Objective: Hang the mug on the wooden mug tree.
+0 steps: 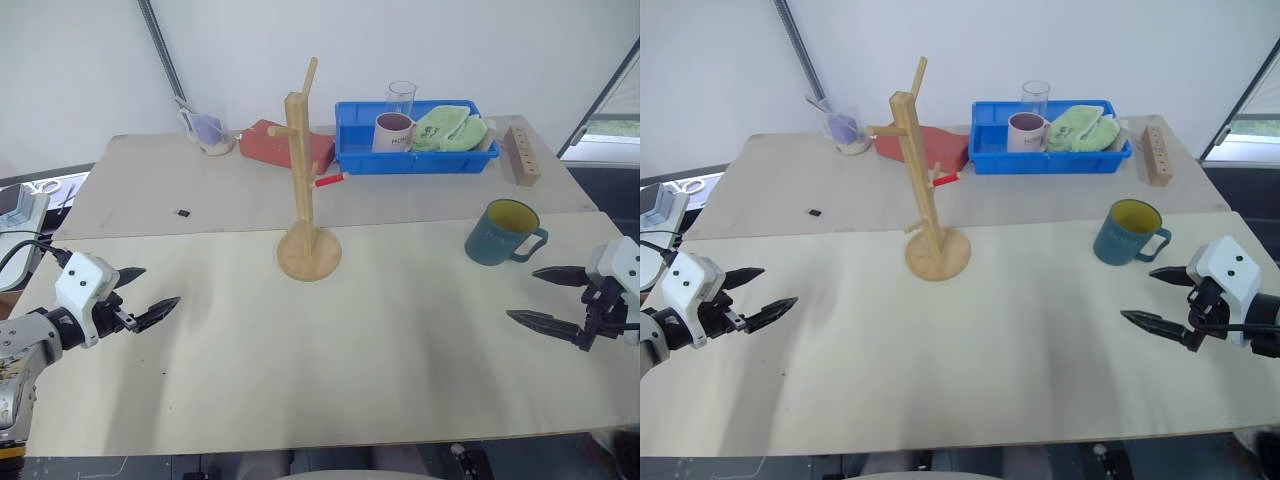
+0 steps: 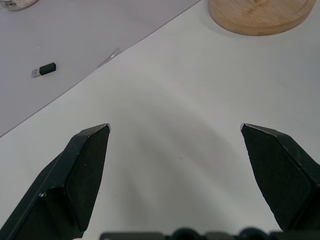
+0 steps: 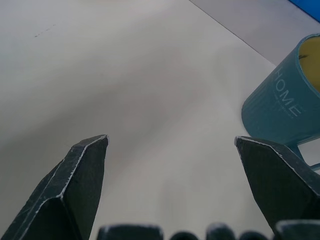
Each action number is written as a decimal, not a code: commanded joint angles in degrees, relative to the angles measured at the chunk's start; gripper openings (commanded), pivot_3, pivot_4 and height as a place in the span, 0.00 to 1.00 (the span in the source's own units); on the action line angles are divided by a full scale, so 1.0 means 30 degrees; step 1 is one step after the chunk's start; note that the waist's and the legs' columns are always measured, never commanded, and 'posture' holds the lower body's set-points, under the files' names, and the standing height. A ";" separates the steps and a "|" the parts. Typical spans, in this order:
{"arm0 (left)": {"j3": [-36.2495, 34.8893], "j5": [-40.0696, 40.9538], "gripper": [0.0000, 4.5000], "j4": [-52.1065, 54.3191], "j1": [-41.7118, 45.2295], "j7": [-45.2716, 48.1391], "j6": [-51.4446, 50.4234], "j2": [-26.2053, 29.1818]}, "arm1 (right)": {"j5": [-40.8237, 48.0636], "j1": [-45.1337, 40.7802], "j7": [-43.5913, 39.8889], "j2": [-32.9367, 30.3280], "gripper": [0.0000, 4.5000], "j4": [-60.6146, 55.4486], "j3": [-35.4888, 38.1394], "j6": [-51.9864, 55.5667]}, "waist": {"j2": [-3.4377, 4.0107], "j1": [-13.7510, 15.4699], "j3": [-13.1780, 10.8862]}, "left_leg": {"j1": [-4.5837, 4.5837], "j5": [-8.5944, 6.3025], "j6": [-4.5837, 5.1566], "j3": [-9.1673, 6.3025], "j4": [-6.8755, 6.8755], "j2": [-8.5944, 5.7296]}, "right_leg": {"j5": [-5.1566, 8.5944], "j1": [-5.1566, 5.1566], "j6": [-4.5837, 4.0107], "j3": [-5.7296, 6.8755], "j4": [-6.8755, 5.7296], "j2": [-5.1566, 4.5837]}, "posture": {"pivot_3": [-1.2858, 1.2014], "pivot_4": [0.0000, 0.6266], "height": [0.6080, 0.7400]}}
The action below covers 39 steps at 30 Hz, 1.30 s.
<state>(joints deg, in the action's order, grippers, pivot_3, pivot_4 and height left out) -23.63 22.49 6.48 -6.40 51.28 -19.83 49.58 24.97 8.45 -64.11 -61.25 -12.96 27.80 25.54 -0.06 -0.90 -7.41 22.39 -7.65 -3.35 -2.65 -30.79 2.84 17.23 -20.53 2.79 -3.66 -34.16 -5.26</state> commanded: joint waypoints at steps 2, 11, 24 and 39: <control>-0.0482 -0.0010 1.00 -0.0092 0.0284 0.0136 0.0523 0.0183 | -0.0159 -0.0130 -0.0051 0.0034 1.00 -0.0122 0.0034 -0.0404 | 0.0000 -0.0001 0.0000 | -0.0001 0.0000 0.0000 0.0000 0.0000 0.0000 | -0.0001 0.0003 0.0001 0.0000 -0.0001 0.0001 | 0.52 0.24 1.00; -0.0932 0.0492 1.00 -0.0922 0.0704 0.1258 0.1379 0.0219 | -0.0397 -0.0236 -0.0111 0.0317 1.00 0.0280 -0.0212 -0.0889 | 0.0002 0.0000 0.0002 | -0.0005 0.0000 0.0000 0.0003 -0.0006 0.0000 | -0.0001 0.0013 0.0002 0.0000 -0.0005 0.0002 | 0.52 0.24 1.00; -0.0090 0.3812 1.00 0.2063 0.2427 0.2843 -0.0232 0.0073 | -0.0948 -0.0243 0.0454 0.0980 1.00 0.0928 -0.0248 -0.2112 | 0.0001 0.0104 0.0003 | -0.0010 0.0001 0.0001 0.0006 -0.0015 0.0003 | -0.0003 0.0059 0.0005 0.0000 -0.0021 0.0014 | 0.52 0.24 1.00; 0.8981 0.5174 1.00 0.5176 1.1145 0.3539 -0.3445 -0.3551 | -0.2242 0.1880 1.0136 0.9108 1.00 -0.3692 0.1979 -0.1414 | 0.0035 -0.0178 0.0087 | -0.0006 0.0014 0.0017 -0.0101 -0.0112 -0.0003 | -0.0037 0.0134 0.0065 -0.0095 -0.0129 0.0174 | 0.52 0.24 1.00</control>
<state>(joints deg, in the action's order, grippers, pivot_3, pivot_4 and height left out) 2.25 39.15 22.03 26.37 61.00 -30.98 38.82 20.03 15.16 -38.21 -34.13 -21.27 32.97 21.61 0.05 -1.43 -7.15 22.37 -7.60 -3.30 -2.96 -31.15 2.83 17.12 -20.14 2.99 -4.06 -34.57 -4.70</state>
